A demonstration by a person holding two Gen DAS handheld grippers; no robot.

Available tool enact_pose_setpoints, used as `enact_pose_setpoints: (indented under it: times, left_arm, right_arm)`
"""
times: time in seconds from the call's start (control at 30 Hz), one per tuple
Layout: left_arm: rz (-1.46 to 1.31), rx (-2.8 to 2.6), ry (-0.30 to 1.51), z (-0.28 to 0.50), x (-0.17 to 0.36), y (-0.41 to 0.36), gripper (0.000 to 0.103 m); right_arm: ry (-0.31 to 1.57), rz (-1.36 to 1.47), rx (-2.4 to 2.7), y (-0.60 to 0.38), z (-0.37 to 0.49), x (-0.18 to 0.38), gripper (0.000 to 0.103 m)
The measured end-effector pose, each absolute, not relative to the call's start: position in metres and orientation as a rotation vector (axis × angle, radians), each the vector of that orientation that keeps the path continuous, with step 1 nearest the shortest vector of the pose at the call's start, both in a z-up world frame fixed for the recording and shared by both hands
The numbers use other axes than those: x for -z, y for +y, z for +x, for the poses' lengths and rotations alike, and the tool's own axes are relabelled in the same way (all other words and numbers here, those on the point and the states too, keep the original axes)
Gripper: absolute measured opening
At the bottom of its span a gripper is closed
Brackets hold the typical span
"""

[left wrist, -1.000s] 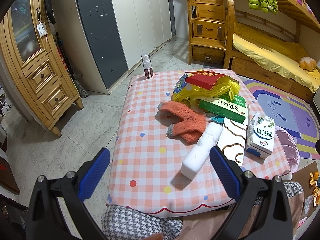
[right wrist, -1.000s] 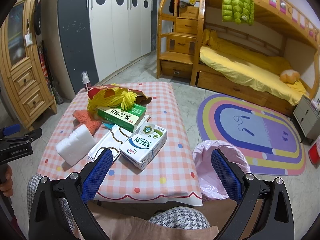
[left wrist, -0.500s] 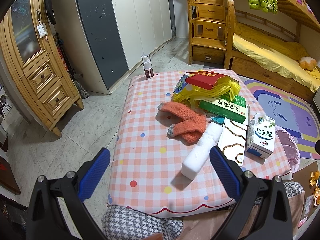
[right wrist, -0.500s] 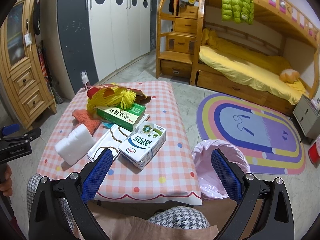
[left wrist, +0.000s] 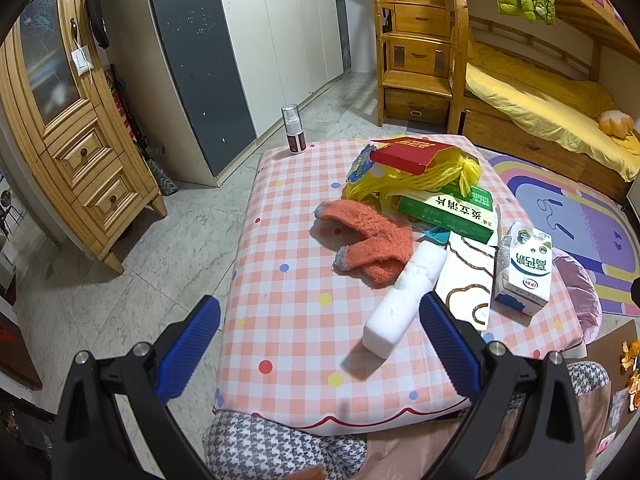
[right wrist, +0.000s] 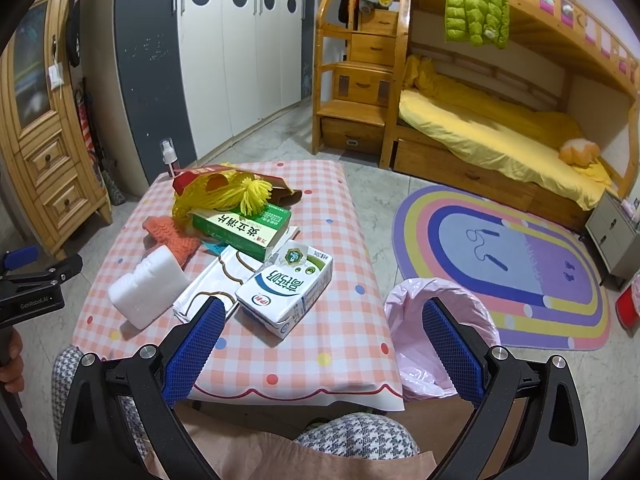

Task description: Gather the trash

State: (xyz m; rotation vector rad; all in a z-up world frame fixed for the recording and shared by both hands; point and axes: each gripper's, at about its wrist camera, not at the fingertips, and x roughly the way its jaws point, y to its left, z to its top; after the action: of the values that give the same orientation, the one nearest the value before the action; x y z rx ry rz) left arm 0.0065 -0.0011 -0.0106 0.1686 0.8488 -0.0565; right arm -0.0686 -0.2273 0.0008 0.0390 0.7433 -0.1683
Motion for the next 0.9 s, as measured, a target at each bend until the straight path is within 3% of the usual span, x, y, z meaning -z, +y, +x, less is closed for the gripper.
enact_pose_setpoints:
  times: [0.47,0.9]
  left_arm:
    - [0.178,0.052,0.84,0.008,0.015,0.003,0.097]
    - [0.253,0.219,0.917,0.025,0.076,-0.02,0.097]
  right_arm:
    - [0.755,0.044,0.181,-0.229,-0.064,0.013,0.097]
    - [0.815,0.078,0.208,-0.231,-0.028,0.05,0.097]
